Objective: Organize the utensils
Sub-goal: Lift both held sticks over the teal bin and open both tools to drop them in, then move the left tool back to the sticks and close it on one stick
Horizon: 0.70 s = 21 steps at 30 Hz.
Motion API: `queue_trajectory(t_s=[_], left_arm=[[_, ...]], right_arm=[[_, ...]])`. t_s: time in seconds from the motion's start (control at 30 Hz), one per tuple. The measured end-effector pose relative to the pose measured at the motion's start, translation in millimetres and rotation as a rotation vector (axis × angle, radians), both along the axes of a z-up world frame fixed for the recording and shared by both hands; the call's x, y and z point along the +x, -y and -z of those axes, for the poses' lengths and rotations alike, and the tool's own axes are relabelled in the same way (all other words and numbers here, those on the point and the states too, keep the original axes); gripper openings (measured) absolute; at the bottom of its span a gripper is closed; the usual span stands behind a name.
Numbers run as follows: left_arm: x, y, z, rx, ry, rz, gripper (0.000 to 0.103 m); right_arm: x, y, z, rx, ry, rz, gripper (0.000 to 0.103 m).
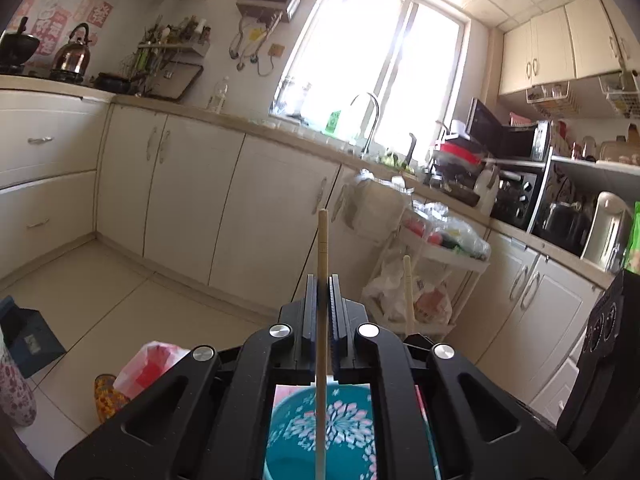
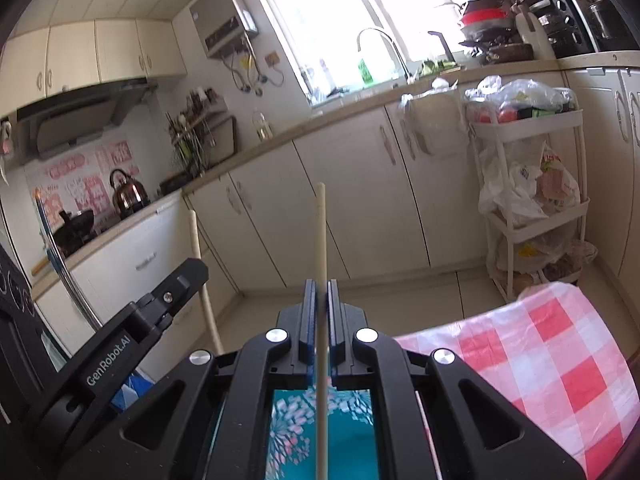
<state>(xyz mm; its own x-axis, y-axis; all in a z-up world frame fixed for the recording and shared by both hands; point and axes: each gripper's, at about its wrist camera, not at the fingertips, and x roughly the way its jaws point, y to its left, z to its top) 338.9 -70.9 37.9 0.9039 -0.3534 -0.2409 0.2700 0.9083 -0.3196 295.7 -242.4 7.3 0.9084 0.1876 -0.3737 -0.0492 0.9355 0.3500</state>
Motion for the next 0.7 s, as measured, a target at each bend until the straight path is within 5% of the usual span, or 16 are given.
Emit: queue_trajectory(t_s=[0.1, 0.2, 0.27, 0.33, 0.47, 0.7], left_arm=[[-2.5, 3.2, 16.2, 0.052, -0.041, 0.01, 0.005], [-13.1, 0.6, 24.9, 0.098, -0.072, 0.027, 0.009], [-24.9, -6.4, 26.8, 0.127, -0.082, 0.029, 0.021], [-43.4, -15.6, 26.6, 0.147, -0.09, 0.011, 0.05], [-85.6, -36.5, 25.3, 0.153, -0.099, -0.01, 0.062], [-138.6, -54.6, 66.1, 0.178, -0.248, 0.018, 0.066]], right_arm=[[-4.7, -3.1, 13.2, -0.026, -0.045, -0.019, 0.021], [-21.3, -0.3, 16.5, -0.031, -0.06, -0.025, 0.022], [-40.0, 5.8, 14.3, -0.035, -0.054, -0.019, 0.03], [-69.1, 17.7, 12.7, -0.027, -0.044, 0.009, 0.036], [-120.6, 29.0, 26.0, -0.042, -0.101, 0.031, 0.036], [-173.1, 16.0, 106.7, -0.112, -0.396, -0.062, 0.023]])
